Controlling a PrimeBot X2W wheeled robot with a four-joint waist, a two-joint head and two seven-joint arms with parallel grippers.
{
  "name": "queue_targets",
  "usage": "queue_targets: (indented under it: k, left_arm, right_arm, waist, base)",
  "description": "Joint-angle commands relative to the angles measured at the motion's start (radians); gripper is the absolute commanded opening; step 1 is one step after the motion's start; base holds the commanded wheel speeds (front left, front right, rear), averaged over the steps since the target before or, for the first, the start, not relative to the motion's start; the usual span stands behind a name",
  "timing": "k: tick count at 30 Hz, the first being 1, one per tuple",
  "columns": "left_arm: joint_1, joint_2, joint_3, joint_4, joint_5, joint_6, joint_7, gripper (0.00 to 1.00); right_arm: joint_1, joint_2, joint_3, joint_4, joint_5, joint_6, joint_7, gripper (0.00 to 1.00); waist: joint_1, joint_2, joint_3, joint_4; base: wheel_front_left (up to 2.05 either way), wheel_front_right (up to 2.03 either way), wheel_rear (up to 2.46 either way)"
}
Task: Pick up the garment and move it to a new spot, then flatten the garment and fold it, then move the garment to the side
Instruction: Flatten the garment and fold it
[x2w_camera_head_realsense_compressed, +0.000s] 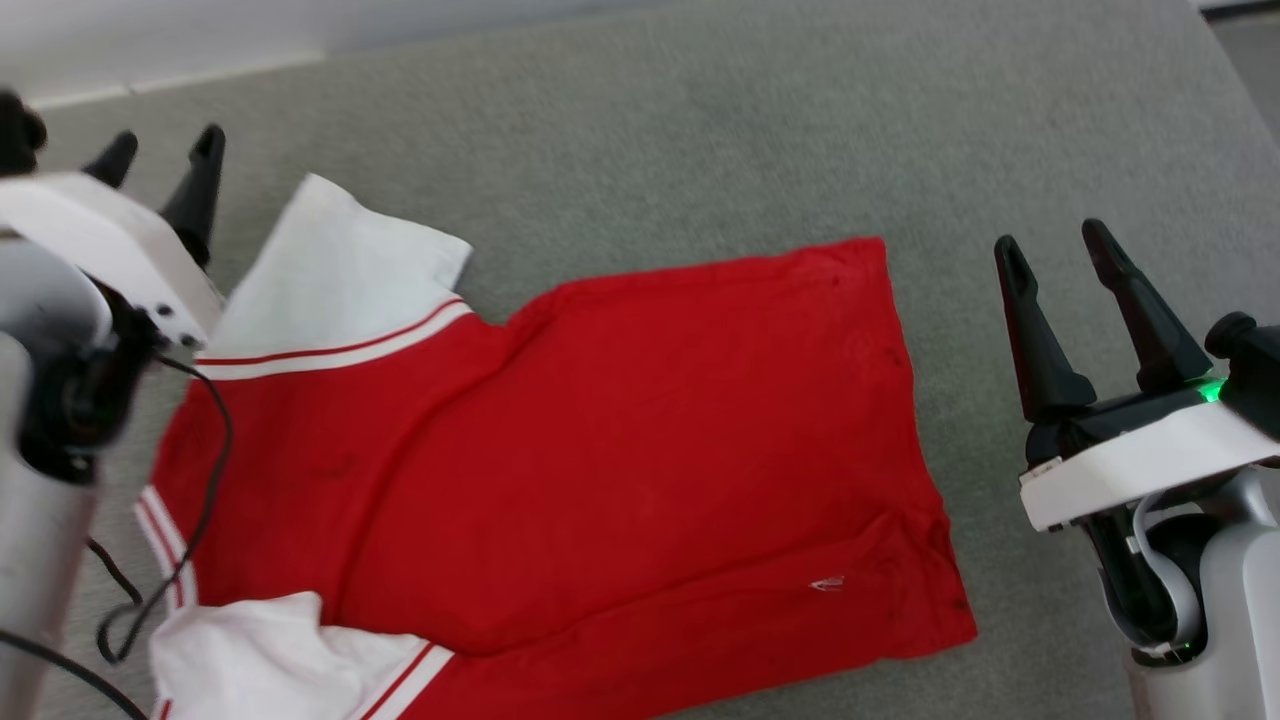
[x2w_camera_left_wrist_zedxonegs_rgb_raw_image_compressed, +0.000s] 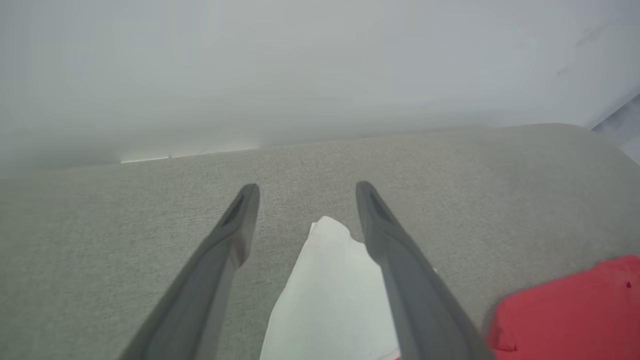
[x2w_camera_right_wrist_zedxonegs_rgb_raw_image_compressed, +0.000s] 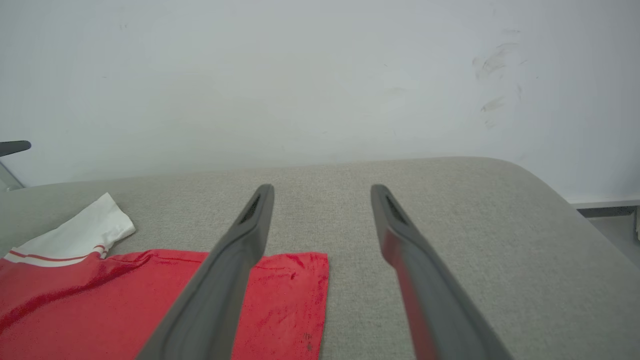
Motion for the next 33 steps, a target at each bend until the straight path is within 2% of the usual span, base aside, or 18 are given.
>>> queue_targets:
  k: [1, 5, 6, 9, 12, 15, 17, 18, 19, 20, 27, 33]
  left_arm:
    - [-0.077, 0.030, -0.016, 0.049, -0.016, -0.036, 0.078, 1.00]
    - [-0.181, 0.083, -0.050, 0.131, -0.054, -0.099, 0.257, 1.00]
    - [-0.181, 0.083, -0.050, 0.131, -0.054, -0.099, 0.257, 1.00]
    - [-0.226, 0.119, -0.076, 0.179, -0.083, -0.127, 0.399, 1.00]
    - [-0.252, 0.146, -0.095, 0.205, -0.105, -0.128, 0.521, 1.00]
    - [-0.247, 0.171, -0.116, 0.225, -0.113, -0.109, 0.615, 1.00]
    - [-0.227, 0.167, -0.122, 0.242, -0.134, -0.089, 0.674, 1.00]
    - [-0.213, 0.162, -0.126, 0.249, -0.145, -0.082, 0.698, 0.44]
    - [-0.198, 0.153, -0.129, 0.252, -0.157, -0.075, 0.715, 0.11]
    - [-0.185, 0.145, -0.129, 0.252, -0.168, -0.068, 0.730, 0.00]
    - [-0.189, 0.103, -0.113, 0.219, -0.176, -0.051, 0.661, 0.00]
    - [-0.255, 0.075, -0.100, 0.193, -0.144, -0.076, 0.553, 0.00]
  right_arm:
    - [-0.027, 0.008, 0.004, 0.001, 0.005, 0.000, -0.010, 1.00]
    - [-0.049, 0.014, 0.008, 0.030, 0.016, 0.000, -0.028, 1.00]
    - [-0.049, 0.014, 0.008, 0.030, 0.016, 0.000, -0.028, 1.00]
    - [-0.047, 0.021, 0.008, 0.053, 0.025, 0.000, -0.040, 1.00]
    - [-0.037, 0.028, 0.008, 0.072, 0.035, 0.000, -0.047, 1.00]
    - [-0.031, 0.034, 0.011, 0.084, 0.046, 0.000, -0.055, 1.00]
    - [-0.029, 0.037, 0.011, 0.094, 0.059, 0.000, -0.057, 1.00]
    - [-0.030, 0.038, 0.010, 0.098, 0.062, 0.000, -0.058, 1.00]
    - [-0.031, 0.038, 0.010, 0.101, 0.069, 0.000, -0.060, 1.00]
    - [-0.033, 0.038, 0.008, 0.105, 0.075, 0.000, -0.058, 1.00]
    - [-0.086, -0.004, 0.017, 0.168, 0.161, 0.000, -0.002, 1.00]
    - [-0.205, -0.070, 0.062, 0.322, 0.255, 0.000, 0.090, 1.00]
  waist:
    - [-0.0002, 0.0000, 0.121, -0.090]
    - [-0.0002, 0.0000, 0.155, -0.126]
    - [-0.0002, 0.0000, 0.155, -0.126]
    - [-0.0002, 0.0000, 0.164, -0.148]
    - [-0.0002, 0.0000, 0.167, -0.162]
    - [-0.0002, 0.0000, 0.173, -0.175]
    - [-0.0002, 0.0000, 0.177, -0.180]
    - [-0.0002, 0.0000, 0.179, -0.182]
    - [-0.0002, 0.0000, 0.181, -0.184]
    - [-0.0002, 0.0000, 0.182, -0.185]
    - [-0.0002, 0.0000, 0.172, -0.160]
    - [-0.0002, 0.0000, 0.148, -0.092]
  base:
    - [0.00, 0.00, 0.00]
    - [0.00, 0.00, 0.00]
    - [0.00, 0.00, 0.00]
    - [0.00, 0.00, 0.00]
    - [0.00, 0.00, 0.00]
    - [0.00, 0.00, 0.00]
    - [0.00, 0.00, 0.00]
    - [0.00, 0.00, 0.00]
    - [0.00, 0.00, 0.00]
    - [0.00, 0.00, 0.00]
    - [0.00, 0.00, 0.00]
    - [0.00, 0.00, 0.00]
